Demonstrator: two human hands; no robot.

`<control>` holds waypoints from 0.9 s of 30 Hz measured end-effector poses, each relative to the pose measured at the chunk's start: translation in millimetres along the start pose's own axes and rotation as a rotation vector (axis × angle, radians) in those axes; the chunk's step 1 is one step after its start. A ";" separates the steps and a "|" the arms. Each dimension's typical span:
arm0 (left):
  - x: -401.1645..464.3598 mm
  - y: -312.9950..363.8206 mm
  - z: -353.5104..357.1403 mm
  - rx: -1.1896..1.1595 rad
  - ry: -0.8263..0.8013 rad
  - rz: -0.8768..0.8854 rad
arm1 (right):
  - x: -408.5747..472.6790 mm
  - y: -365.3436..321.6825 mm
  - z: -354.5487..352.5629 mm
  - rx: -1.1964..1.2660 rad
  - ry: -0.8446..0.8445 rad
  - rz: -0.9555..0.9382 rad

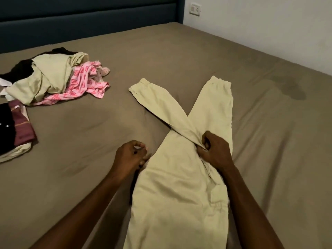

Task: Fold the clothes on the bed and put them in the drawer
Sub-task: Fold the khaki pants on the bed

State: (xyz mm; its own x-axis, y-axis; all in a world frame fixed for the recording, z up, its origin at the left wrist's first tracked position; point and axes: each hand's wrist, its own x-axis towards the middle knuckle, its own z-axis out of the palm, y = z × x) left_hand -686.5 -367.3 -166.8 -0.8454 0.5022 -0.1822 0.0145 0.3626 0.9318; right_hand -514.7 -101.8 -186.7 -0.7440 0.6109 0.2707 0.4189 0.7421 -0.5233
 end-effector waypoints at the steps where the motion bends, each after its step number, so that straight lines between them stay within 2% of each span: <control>1: 15.1 6.5 8.9 -0.086 -0.017 -0.040 | -4.2 6.4 5.3 0.023 0.016 -0.022; 4: 67.4 31.8 32.3 -0.290 -0.026 -0.138 | -0.4 20.8 13.0 0.154 0.076 -0.082; 7: 120.4 54.4 56.0 -0.341 0.033 -0.200 | 1.8 33.5 16.5 0.301 0.141 -0.159; 10: 169.0 67.7 74.0 -0.384 0.161 -0.255 | 2.5 37.2 16.4 0.425 0.187 -0.196; 14: 218.9 77.6 85.4 -0.410 0.246 -0.252 | 2.5 33.5 12.2 0.416 0.165 -0.205; 17: 242.6 102.9 107.9 -0.358 0.314 -0.123 | 0.8 29.4 1.1 0.333 0.055 -0.114; 21: 257.0 164.0 159.5 -0.297 0.270 0.082 | -2.1 24.2 -13.2 0.221 -0.003 -0.059; 23: 265.0 187.0 196.1 -0.086 0.248 0.271 | -0.2 32.9 -16.7 0.220 0.038 0.024; 25: 266.9 205.5 236.9 0.234 0.247 0.447 | 1.5 44.8 -20.4 0.301 0.114 0.160; 27: 262.7 219.1 279.7 0.493 0.243 0.560 | 4.2 56.6 -25.8 0.322 0.160 0.315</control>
State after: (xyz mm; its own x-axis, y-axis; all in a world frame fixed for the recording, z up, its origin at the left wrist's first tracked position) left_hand -756.0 63.7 -98.3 -0.7346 0.5478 0.4004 0.6603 0.4414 0.6076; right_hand -480.8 -50.1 -194.3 -0.5067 0.8459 0.1664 0.4095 0.4060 -0.8170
